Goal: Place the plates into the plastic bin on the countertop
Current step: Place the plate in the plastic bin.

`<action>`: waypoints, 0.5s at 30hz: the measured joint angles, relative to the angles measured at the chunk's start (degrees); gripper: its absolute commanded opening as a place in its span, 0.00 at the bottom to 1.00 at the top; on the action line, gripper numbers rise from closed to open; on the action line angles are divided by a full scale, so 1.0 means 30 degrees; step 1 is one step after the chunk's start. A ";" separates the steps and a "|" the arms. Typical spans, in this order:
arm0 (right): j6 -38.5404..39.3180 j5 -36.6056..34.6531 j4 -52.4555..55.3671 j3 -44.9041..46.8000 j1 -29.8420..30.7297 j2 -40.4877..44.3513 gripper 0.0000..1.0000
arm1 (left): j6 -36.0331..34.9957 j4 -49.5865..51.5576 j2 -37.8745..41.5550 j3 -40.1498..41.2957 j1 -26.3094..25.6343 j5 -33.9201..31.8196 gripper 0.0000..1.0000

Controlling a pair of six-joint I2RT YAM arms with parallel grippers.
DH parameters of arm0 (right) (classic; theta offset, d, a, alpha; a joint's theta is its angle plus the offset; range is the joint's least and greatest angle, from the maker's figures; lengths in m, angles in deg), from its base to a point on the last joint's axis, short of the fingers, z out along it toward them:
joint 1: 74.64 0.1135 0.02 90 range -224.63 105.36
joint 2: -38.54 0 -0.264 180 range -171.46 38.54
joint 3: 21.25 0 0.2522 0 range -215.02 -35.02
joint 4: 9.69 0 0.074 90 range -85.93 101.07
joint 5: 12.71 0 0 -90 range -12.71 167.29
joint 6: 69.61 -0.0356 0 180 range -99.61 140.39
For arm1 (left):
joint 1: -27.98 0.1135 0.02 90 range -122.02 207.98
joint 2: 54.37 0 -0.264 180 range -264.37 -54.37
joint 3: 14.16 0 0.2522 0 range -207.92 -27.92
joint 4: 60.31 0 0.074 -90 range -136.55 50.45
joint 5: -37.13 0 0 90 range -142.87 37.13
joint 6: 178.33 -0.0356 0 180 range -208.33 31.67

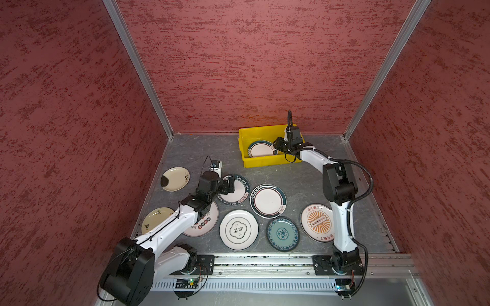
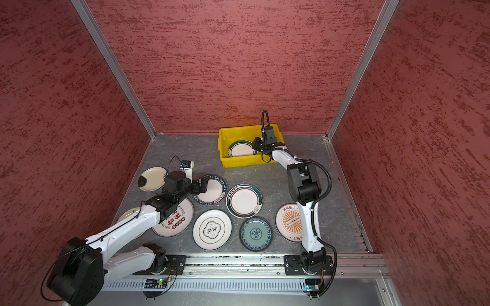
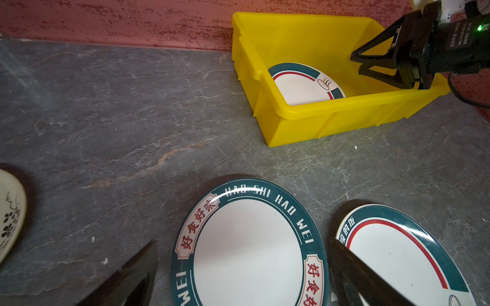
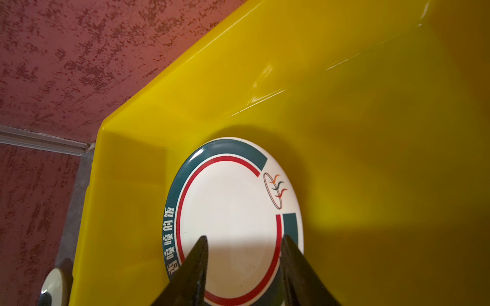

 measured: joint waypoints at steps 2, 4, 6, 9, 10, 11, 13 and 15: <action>0.0087 -0.0124 0.0160 0.0182 0.0000 0.0401 0.67 | 0.0146 0.0102 0.0168 0.0000 0.0000 -0.0073 0.99; 0.0291 -0.0270 0.0197 0.0707 0.0007 0.1195 0.69 | 0.0364 0.0270 0.0342 -0.0007 0.0000 -0.0204 0.99; 0.0474 -0.0503 0.0182 0.1370 0.0007 0.2259 0.71 | 0.0634 0.0393 0.0452 -0.0022 0.0000 -0.0415 0.99; 0.0809 -0.0867 0.0117 0.2229 0.0007 0.4116 0.73 | 0.0998 0.0576 0.0532 -0.0022 0.0007 -0.0685 0.99; 0.0933 -0.0976 0.0087 0.2514 0.0007 0.4765 0.74 | 0.1144 0.0678 0.0532 -0.0022 0.0015 -0.0780 0.99; 0.1042 -0.1049 0.0044 0.2863 0.0007 0.5450 0.74 | 0.1282 0.0772 0.0532 -0.0022 0.0036 -0.0867 0.99; 0.1260 -0.1188 -0.0080 0.3723 0.0007 0.6921 0.76 | 0.1610 0.0954 0.0532 -0.0022 0.0095 -0.0984 0.99; 0.1406 -0.1260 -0.0277 0.4750 0.0007 0.8284 0.77 | 0.1996 0.1122 0.0532 -0.0044 0.0233 -0.0984 0.99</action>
